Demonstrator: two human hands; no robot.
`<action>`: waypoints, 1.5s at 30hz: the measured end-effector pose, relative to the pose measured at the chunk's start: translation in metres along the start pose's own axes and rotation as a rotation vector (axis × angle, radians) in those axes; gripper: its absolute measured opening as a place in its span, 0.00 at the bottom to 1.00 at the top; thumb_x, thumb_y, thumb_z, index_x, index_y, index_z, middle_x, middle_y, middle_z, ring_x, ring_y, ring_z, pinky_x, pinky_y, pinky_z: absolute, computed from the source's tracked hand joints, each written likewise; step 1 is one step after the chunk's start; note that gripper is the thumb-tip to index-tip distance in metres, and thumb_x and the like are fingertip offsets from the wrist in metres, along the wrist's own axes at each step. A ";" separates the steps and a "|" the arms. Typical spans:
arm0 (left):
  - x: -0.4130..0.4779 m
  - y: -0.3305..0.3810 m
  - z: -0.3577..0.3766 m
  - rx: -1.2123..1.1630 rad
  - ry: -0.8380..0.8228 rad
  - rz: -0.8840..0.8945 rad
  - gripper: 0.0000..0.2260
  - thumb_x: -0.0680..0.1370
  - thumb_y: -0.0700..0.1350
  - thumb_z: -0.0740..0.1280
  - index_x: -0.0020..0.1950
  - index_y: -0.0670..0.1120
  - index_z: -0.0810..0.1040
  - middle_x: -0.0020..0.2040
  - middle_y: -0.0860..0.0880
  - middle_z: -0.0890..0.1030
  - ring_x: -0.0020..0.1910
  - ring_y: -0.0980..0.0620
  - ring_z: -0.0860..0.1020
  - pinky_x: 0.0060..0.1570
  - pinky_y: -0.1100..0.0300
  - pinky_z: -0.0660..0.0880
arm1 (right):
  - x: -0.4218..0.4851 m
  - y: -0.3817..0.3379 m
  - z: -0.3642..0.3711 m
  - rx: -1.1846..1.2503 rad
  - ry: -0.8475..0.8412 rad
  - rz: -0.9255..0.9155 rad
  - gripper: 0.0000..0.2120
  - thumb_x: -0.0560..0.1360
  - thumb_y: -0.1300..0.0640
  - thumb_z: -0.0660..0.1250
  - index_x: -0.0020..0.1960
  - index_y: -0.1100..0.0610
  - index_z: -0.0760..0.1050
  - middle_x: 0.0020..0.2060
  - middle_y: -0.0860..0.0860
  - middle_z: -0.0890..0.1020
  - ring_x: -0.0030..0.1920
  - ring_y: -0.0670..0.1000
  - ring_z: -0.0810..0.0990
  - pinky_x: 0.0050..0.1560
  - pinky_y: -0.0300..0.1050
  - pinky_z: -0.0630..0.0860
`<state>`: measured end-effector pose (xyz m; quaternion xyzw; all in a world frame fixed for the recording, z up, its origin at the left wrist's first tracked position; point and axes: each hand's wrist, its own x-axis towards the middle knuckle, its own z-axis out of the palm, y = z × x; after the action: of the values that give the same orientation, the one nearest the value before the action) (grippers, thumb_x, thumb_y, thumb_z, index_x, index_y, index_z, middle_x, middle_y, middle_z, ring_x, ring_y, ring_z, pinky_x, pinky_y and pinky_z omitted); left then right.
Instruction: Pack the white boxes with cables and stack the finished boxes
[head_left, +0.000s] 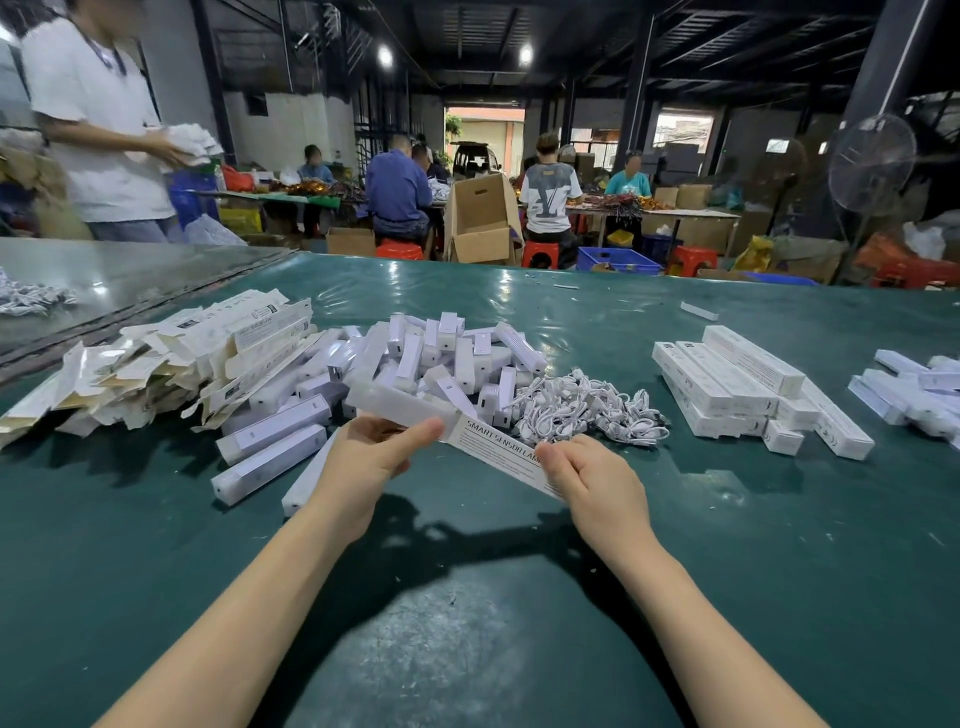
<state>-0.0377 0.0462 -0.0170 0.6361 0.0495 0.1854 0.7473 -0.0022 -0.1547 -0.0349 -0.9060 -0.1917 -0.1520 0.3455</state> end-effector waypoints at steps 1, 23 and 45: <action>-0.001 0.000 0.001 0.053 0.005 0.021 0.05 0.72 0.41 0.70 0.39 0.49 0.78 0.36 0.51 0.78 0.41 0.52 0.72 0.41 0.59 0.68 | 0.000 0.000 0.000 0.000 -0.002 0.002 0.23 0.78 0.42 0.52 0.27 0.49 0.61 0.32 0.48 0.68 0.36 0.51 0.70 0.34 0.45 0.61; -0.013 -0.018 0.024 0.157 -0.057 0.042 0.07 0.80 0.44 0.59 0.46 0.53 0.74 0.51 0.48 0.79 0.38 0.55 0.79 0.39 0.57 0.78 | -0.001 -0.004 0.003 -0.144 0.046 0.060 0.22 0.78 0.41 0.50 0.28 0.49 0.61 0.33 0.47 0.67 0.38 0.49 0.69 0.32 0.43 0.59; -0.011 -0.002 0.017 -0.033 -0.130 -0.280 0.15 0.76 0.33 0.49 0.48 0.50 0.69 0.34 0.43 0.75 0.31 0.48 0.75 0.37 0.54 0.75 | 0.012 0.014 0.017 -0.255 -0.165 0.066 0.20 0.76 0.52 0.62 0.68 0.53 0.67 0.69 0.52 0.64 0.69 0.53 0.59 0.66 0.46 0.59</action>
<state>-0.0420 0.0270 -0.0172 0.6213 0.0860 0.0387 0.7778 0.0172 -0.1497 -0.0494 -0.9577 -0.1688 -0.0885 0.2155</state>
